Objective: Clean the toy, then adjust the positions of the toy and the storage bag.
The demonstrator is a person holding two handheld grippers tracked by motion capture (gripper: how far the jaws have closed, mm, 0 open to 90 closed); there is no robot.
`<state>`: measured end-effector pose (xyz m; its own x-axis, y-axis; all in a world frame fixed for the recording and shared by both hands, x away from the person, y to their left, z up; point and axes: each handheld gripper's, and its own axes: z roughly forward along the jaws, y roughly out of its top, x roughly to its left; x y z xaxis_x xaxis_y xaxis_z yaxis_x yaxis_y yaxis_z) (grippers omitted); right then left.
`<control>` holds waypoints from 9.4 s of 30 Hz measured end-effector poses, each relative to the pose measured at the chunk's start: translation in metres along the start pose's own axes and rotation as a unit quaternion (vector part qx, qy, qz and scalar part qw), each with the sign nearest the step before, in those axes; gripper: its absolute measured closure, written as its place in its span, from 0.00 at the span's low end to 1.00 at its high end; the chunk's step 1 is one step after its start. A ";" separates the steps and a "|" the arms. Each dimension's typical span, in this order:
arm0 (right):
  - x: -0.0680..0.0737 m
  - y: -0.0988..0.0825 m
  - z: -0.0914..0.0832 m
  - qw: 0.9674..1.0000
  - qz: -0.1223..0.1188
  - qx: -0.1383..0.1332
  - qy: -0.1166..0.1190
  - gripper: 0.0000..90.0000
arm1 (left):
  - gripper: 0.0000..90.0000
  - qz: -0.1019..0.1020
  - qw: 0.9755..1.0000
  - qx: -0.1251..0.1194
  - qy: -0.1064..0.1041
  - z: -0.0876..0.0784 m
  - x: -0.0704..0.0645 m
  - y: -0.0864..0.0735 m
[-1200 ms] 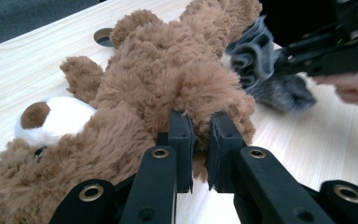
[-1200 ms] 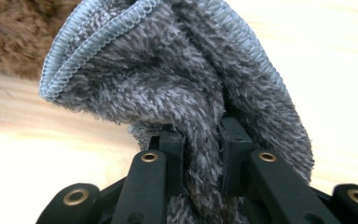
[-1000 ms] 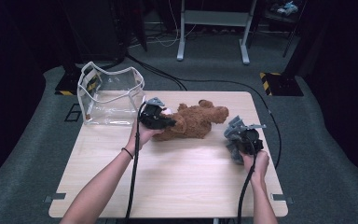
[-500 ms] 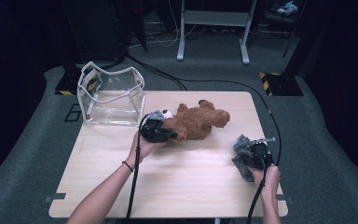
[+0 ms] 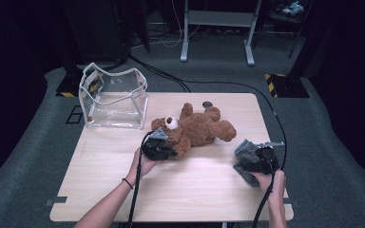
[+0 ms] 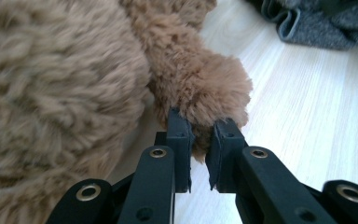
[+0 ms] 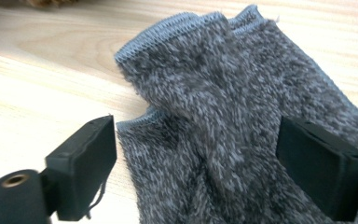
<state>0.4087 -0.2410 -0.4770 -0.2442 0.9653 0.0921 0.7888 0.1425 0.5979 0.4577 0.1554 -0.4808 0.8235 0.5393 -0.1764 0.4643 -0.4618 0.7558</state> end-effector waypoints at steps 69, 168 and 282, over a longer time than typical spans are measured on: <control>0.048 0.124 0.044 0.990 -0.096 -0.047 0.096 0.75 | 0.80 -0.034 0.989 -0.052 0.134 -0.032 0.043 -0.002; 0.026 0.087 0.063 0.994 -0.012 0.009 0.105 0.38 | 0.58 -0.085 0.988 -0.076 0.105 -0.041 0.086 0.023; 0.069 0.107 0.073 0.990 -0.087 -0.022 0.104 0.81 | 0.78 -0.026 0.999 -0.002 0.040 -0.029 0.019 0.014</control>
<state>0.5174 -0.1432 -0.4650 -0.4892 0.8601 0.1448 0.7006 0.2886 0.6526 0.4707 0.1798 -0.4558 0.7697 0.6168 -0.1644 0.5041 -0.4293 0.7494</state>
